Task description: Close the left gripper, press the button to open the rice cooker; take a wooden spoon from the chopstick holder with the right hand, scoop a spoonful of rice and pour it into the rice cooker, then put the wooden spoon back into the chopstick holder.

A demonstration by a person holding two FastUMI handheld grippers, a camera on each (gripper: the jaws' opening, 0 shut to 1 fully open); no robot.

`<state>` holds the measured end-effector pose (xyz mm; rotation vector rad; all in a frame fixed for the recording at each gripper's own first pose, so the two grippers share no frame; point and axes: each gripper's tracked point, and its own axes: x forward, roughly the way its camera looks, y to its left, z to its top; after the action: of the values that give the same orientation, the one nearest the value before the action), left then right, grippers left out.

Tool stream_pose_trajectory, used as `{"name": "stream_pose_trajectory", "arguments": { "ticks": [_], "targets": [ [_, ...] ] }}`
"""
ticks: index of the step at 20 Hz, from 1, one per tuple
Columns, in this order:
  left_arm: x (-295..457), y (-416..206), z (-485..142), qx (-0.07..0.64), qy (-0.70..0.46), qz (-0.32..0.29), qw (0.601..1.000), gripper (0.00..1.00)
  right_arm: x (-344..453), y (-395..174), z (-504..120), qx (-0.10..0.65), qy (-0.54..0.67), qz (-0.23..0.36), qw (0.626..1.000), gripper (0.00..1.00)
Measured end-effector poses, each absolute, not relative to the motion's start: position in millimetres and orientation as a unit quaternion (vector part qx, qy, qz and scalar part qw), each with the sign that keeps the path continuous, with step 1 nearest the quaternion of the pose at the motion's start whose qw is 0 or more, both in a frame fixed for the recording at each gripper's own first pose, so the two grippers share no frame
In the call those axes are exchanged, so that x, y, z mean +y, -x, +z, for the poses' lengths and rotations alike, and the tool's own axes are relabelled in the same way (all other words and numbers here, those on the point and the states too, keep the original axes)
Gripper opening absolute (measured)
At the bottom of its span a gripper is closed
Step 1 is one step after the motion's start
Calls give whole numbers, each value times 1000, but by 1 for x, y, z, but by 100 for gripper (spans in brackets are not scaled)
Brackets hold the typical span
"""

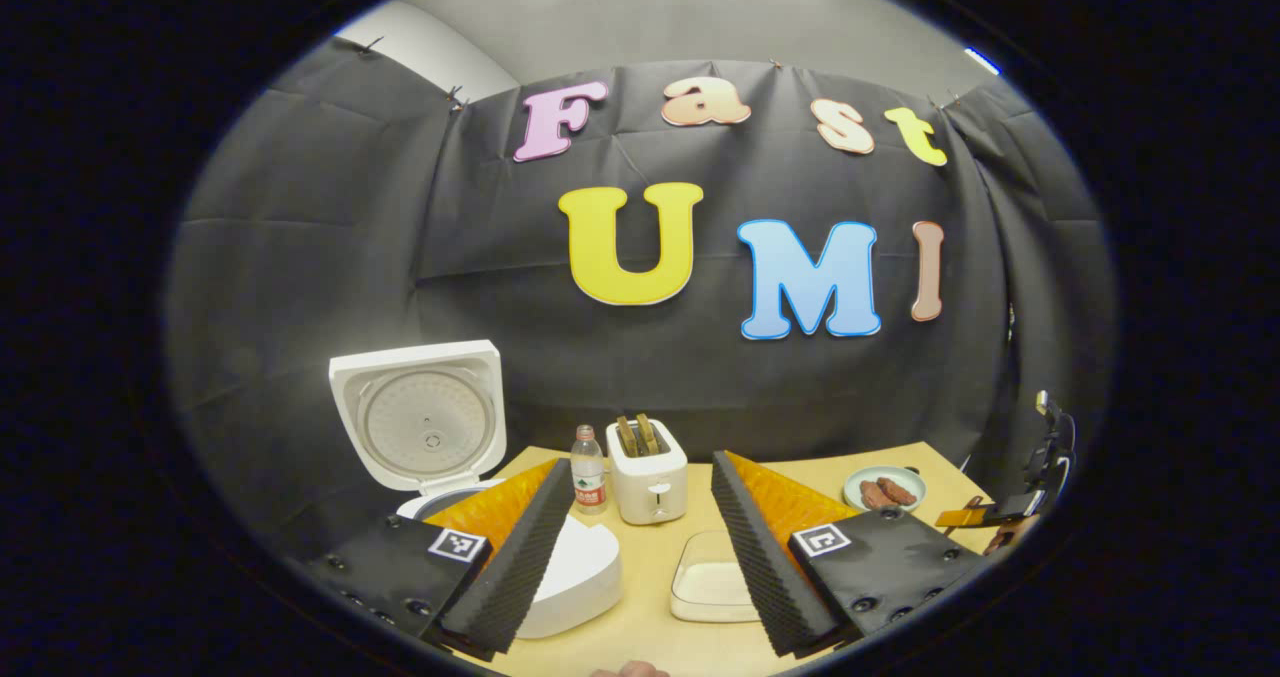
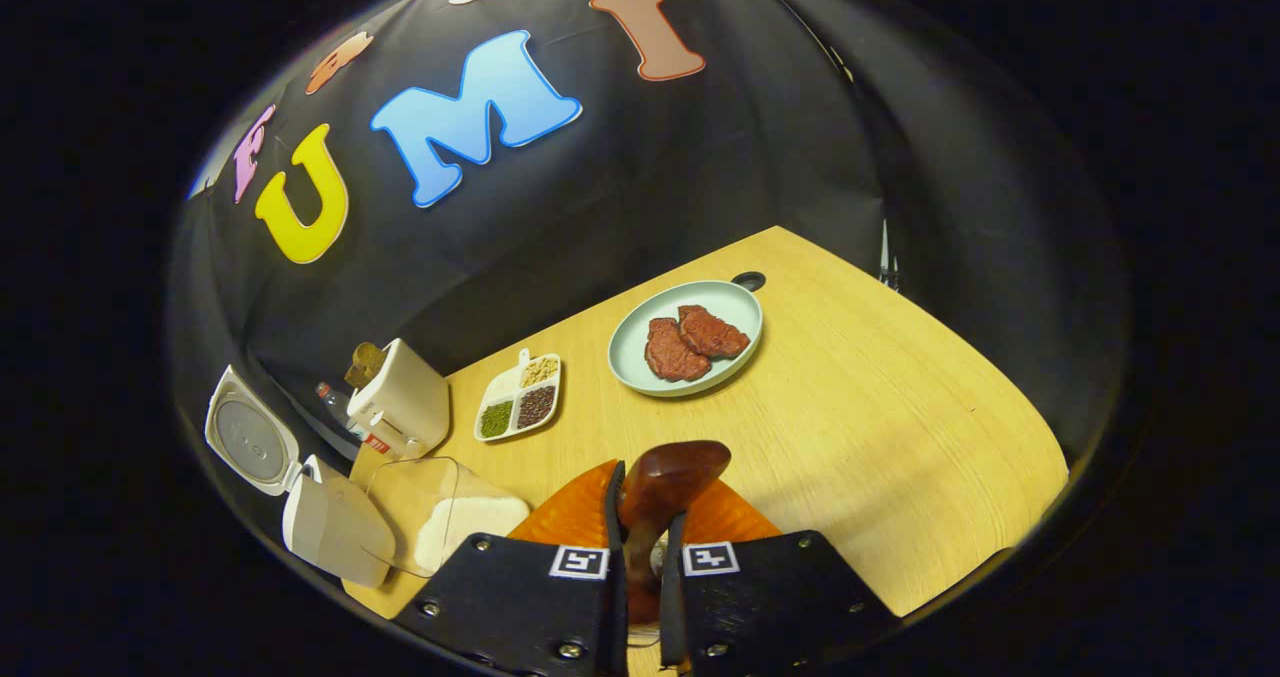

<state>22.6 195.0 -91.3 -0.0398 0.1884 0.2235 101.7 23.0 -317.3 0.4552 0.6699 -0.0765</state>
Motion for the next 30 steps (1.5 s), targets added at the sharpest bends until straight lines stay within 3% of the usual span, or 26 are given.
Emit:
{"name": "stream_pose_trajectory", "arguments": {
  "ticks": [2,8,16,23,30],
  "targets": [
    [194,-22,-90,88,20,106,990,96,25,-98,-307,319,-218,-44,921,7],
    [194,-17,-83,65,21,84,994,96,34,-94,-231,261,-162,-28,951,7],
    [214,-15,-91,59,32,49,997,96,118,-113,-150,201,-150,68,966,7],
    [254,-14,-97,58,16,47,997,96,213,-155,-192,228,-122,116,959,6],
    [302,-6,-128,91,23,81,992,96,249,-169,-300,288,-21,89,953,7]
  ]
}}
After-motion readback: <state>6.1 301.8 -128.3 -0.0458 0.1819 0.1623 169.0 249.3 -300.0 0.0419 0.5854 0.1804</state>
